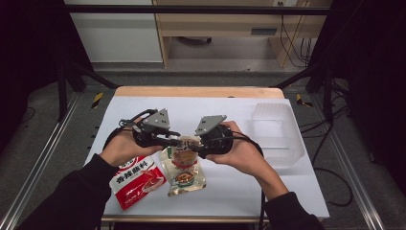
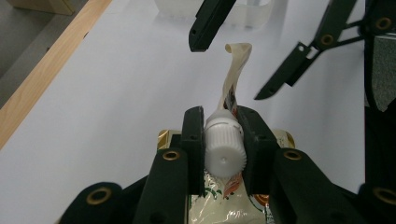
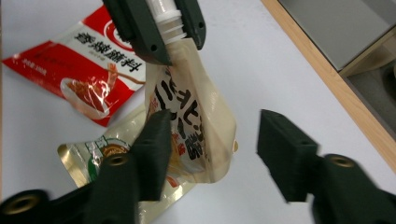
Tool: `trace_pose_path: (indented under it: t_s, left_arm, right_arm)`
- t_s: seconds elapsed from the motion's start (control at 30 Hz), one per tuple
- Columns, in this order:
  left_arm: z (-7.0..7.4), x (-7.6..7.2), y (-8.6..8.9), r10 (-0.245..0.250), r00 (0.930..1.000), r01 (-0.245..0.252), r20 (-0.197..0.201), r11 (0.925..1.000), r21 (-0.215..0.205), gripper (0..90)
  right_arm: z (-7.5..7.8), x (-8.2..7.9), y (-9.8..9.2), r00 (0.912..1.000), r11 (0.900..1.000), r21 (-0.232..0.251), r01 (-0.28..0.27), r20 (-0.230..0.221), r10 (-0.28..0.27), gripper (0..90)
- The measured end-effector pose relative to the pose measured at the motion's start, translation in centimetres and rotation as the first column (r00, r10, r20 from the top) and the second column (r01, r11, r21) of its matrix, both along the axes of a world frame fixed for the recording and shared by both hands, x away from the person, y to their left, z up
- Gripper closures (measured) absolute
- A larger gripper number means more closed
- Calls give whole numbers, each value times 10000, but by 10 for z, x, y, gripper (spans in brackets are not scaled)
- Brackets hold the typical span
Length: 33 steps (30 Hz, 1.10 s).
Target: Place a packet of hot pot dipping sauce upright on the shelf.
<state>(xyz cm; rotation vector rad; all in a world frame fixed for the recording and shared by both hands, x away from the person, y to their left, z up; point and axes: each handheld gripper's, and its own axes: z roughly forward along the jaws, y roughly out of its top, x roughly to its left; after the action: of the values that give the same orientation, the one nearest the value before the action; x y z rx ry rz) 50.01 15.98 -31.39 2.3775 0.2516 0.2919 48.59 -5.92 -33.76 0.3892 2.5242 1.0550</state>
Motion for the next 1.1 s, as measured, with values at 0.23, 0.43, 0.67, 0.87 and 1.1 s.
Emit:
trace_pose_path:
  t_s: [0.23,0.43,0.67,0.87,1.1]
  left_arm:
    - [1,-1,0,-157,9999,157,-16,9999,-50,737]
    - [0,-2,0,-251,9997,251,-11,9997,30,737]
    - [-1,-2,0,-314,9995,314,-48,9995,-10,737]
    - [-2,-2,1,-275,9996,274,-119,9996,-42,737]
    - [-4,-2,0,-315,9994,314,-138,9995,-83,737]
  right_arm:
    - [10,2,13,9969,9848,-1570,-737,151,771,369]
    - [17,8,20,9931,9651,-2342,-1170,-266,1139,408]
    - [22,11,26,9836,9392,-2923,-1803,-625,1694,591]
    - [23,8,29,9779,9189,-3350,-2085,-867,1902,715]
    - [25,7,32,9737,9094,-3488,-2267,-1009,2041,779]
